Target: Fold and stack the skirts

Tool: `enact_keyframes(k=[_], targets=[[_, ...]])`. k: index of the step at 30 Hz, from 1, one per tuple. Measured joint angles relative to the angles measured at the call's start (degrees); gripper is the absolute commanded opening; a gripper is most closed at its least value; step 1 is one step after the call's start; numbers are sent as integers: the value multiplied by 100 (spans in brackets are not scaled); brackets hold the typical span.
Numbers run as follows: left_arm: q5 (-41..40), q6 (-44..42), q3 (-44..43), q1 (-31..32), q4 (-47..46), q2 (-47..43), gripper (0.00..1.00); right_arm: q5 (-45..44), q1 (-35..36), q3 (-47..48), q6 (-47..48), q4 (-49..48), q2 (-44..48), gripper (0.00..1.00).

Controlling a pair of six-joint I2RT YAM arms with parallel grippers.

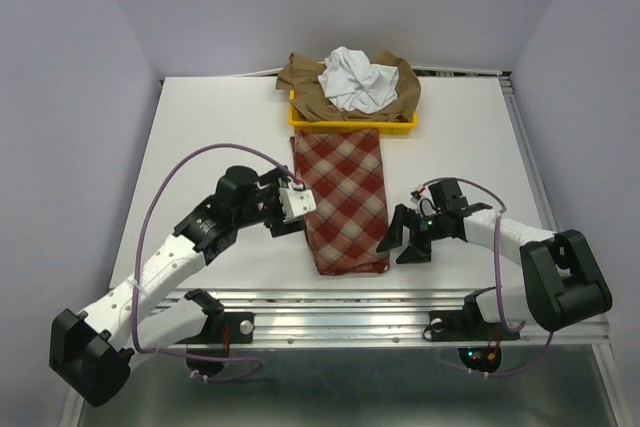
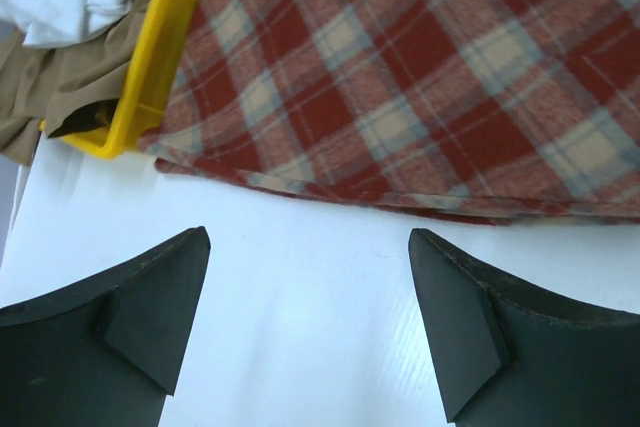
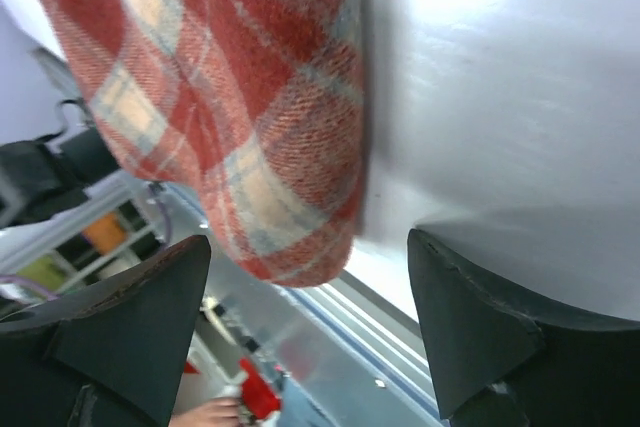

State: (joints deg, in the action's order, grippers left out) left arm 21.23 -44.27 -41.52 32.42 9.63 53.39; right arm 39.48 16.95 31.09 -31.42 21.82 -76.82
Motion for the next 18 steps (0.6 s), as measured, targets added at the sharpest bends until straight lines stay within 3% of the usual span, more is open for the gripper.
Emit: enact_keyframes(k=[6, 12, 18], targets=[[-402, -20, 737, 997, -387, -387, 87, 341, -2, -686, -824, -1001, 109, 68], [-820, 118, 1611, 2518, -660, -503, 89, 433, 0, -1115, -1263, -1602, 282, 54], [-1137, -63, 1825, 3578, -984, -260, 88, 358, 0, -1110, -1235, -1937, 192, 18]])
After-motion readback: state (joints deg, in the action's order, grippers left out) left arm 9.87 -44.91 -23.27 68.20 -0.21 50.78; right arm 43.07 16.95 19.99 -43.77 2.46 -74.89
